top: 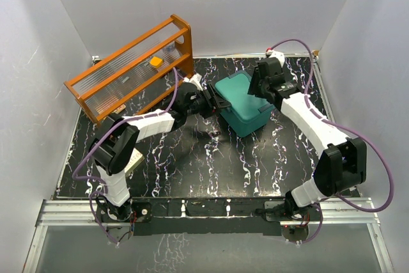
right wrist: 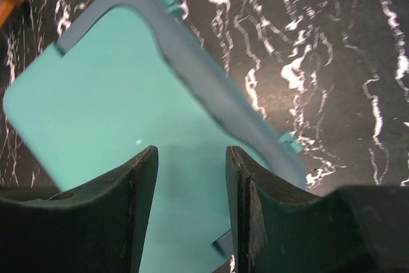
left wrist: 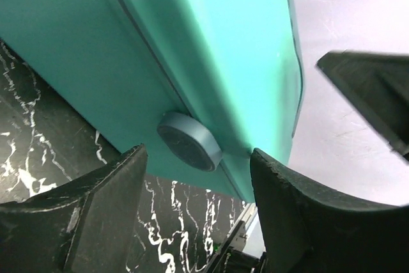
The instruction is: Organize the medicine kit
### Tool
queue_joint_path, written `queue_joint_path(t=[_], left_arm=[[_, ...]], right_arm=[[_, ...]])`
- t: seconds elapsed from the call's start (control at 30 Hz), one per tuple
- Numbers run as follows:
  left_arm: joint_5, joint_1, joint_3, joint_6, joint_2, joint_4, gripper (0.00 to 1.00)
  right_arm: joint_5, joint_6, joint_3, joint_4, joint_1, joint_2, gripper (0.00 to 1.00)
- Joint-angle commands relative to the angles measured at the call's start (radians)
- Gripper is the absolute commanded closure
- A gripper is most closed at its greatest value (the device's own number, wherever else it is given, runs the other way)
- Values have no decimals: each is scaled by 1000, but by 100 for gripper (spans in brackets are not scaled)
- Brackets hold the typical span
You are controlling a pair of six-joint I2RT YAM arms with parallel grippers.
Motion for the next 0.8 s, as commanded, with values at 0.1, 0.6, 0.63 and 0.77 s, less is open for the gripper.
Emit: queue_joint_path(t=[0.1, 0.6, 0.63, 0.77], left_arm=[[-49, 0, 6, 165, -162, -200, 30], [-289, 30, -95, 626, -726, -812, 1], [-314, 31, -113, 636, -784, -820, 1], [-410, 32, -131, 660, -941, -866, 1]], right_arm=[[-26, 20, 41, 25, -87, -78, 52], [-64, 87, -257, -68, -119, -575, 44], [-63, 91, -274, -69, -118, -617, 43], [-41, 91, -304, -78, -117, -783, 37]])
